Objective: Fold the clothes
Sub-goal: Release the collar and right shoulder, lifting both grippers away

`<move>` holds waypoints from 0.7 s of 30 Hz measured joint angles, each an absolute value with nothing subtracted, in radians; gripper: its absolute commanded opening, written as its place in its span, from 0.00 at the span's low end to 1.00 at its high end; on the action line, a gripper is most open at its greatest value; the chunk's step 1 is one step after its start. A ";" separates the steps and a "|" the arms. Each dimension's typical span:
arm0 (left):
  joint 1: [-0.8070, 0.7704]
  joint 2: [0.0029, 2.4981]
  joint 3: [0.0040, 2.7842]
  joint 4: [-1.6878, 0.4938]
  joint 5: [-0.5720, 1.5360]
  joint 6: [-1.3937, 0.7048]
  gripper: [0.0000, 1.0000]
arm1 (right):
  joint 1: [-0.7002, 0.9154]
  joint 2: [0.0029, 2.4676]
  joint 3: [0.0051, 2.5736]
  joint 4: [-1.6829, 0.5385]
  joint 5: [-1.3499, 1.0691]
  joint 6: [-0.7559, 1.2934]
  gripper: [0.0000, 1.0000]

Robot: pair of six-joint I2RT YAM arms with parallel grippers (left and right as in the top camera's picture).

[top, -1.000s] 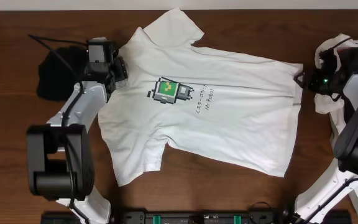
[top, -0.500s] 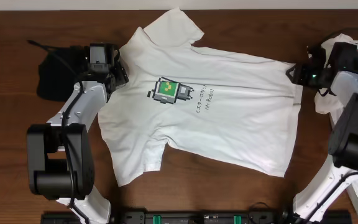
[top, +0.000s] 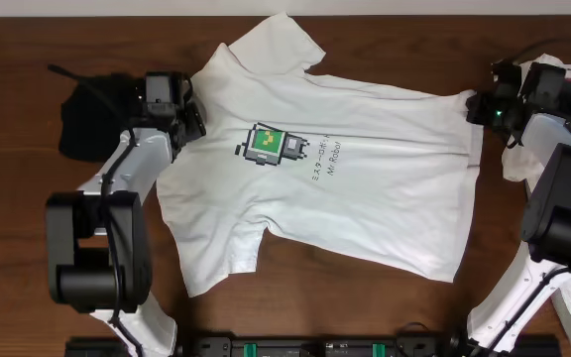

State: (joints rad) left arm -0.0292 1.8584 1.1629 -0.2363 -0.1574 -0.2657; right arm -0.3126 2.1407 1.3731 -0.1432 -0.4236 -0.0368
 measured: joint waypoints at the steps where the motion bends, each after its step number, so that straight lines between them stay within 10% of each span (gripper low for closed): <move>1: -0.029 1.863 1.163 -0.236 -0.157 -0.266 0.78 | -0.313 2.141 1.373 -0.136 -0.420 -0.035 0.01; 15: -0.029 1.869 1.162 -0.227 -0.157 -0.266 0.78 | -0.295 2.235 1.374 0.063 -0.364 -0.024 0.09; 21: -0.029 1.857 1.160 -0.229 -0.157 -0.266 0.78 | -0.312 2.180 1.375 0.038 -0.357 -0.006 0.47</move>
State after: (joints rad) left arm -0.0292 1.8572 1.1603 -0.2295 -0.1574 -0.2657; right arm -0.3122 2.1803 1.3754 0.0380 -0.3569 -0.0055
